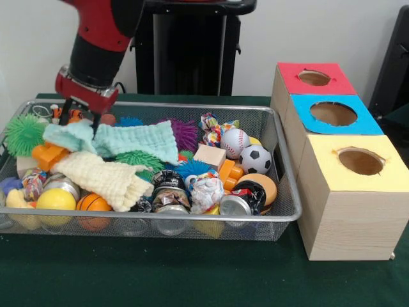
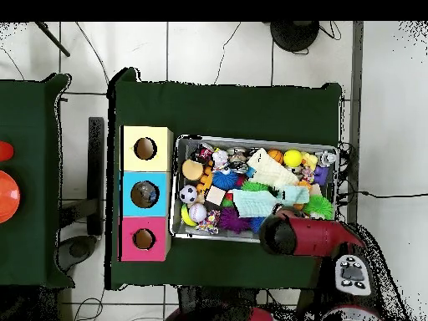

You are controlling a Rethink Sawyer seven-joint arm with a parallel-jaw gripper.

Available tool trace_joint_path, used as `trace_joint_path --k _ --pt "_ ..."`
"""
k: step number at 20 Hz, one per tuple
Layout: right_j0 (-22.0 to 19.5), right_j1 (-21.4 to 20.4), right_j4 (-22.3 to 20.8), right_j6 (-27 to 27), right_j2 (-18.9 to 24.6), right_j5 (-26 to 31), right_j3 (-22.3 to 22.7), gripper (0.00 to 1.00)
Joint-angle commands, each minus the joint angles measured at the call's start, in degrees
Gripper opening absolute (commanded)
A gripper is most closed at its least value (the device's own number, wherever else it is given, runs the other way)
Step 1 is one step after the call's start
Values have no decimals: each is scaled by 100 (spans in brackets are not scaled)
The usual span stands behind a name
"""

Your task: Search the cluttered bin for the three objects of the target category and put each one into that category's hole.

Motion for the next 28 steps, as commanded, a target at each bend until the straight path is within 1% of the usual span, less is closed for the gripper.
trace_joint_path --k 1,3,5,9,12,15,16,17,18,19,21,24,26,27,28 --pt "-764 1131 -141 -272 1352 125 -565 100" --pt "-1171 1174 -9 -538 1902 513 -485 100" --pt "-1295 1162 105 -535 2122 728 -439 100" --pt "-1004 1120 261 -144 1987 945 -483 100" --pt "-1057 1112 414 -183 2098 1392 -597 100" --pt "-981 885 390 -210 1964 1634 -609 100" --pt "-1097 735 373 -259 2022 1600 -469 100" --pt "-1186 551 417 -314 2038 1752 -359 100" --pt "-1266 268 444 -373 2018 1897 -175 100" --pt "-1348 -56 498 -495 2019 2174 -20 100" --pt "-1581 -773 671 -713 2115 2670 457 100" --pt "-2203 -1637 1158 -1186 2658 3594 1053 100" --pt "-2184 -2007 1295 -1132 2517 4163 1047 100" --pt "-2108 -2080 1227 -1061 2377 4254 965 100" --pt "-2043 -1979 1007 -1036 2273 4054 827 100"
